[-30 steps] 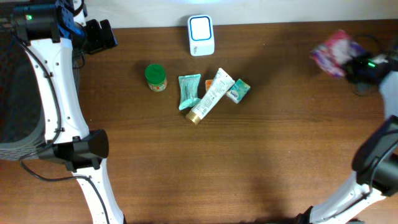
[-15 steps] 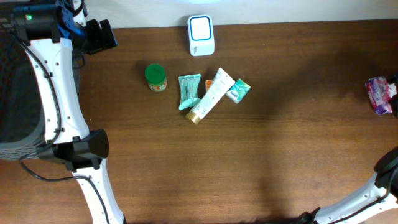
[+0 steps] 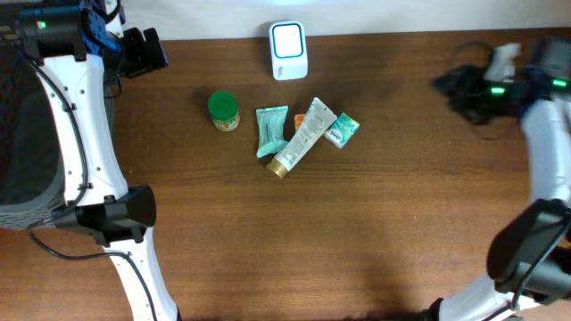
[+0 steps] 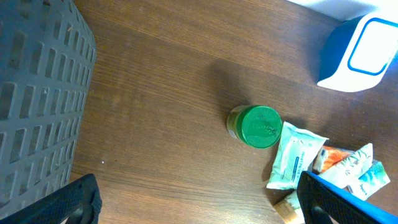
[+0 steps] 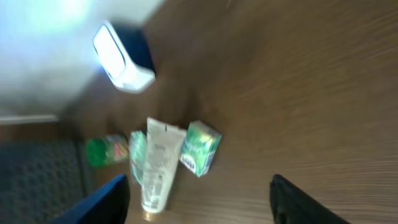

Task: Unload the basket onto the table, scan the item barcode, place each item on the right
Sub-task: 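Drop the pack at the far right of the table with the right gripper, then reach the right gripper down and grasp the small blue Kleenex pack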

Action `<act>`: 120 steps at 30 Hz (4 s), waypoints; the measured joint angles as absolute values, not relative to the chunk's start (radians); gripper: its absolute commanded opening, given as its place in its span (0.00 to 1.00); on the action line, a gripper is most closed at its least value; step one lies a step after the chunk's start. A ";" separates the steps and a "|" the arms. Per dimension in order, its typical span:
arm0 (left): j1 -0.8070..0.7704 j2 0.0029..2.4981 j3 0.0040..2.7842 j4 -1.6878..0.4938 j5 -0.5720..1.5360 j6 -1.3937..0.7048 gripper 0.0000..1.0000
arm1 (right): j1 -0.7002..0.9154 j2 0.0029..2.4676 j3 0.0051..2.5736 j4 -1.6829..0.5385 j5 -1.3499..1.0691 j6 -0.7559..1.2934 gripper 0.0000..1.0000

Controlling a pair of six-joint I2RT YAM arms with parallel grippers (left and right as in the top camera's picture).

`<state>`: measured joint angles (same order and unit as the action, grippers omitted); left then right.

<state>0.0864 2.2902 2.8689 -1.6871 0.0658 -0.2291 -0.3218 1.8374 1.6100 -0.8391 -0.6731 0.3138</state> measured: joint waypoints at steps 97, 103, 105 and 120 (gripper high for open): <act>0.086 2.290 2.869 -1.686 0.066 -0.229 0.99 | -0.038 2.117 1.589 -0.952 -0.340 0.208 0.48; 0.086 2.290 2.869 -1.687 0.066 -0.229 0.99 | -0.038 2.121 1.480 -0.817 -0.429 0.244 0.44; 0.086 2.290 2.869 -1.687 0.066 -0.229 1.00 | -0.038 2.121 1.479 -0.810 -0.428 0.260 0.35; 0.086 2.290 2.869 -1.687 0.066 -0.229 0.99 | -0.038 2.122 1.475 -0.787 -0.582 0.265 0.04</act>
<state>0.0864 2.2902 2.8689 -1.6871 0.0658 -0.2287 -0.0380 2.1220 1.4754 -0.7872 -0.5816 0.2649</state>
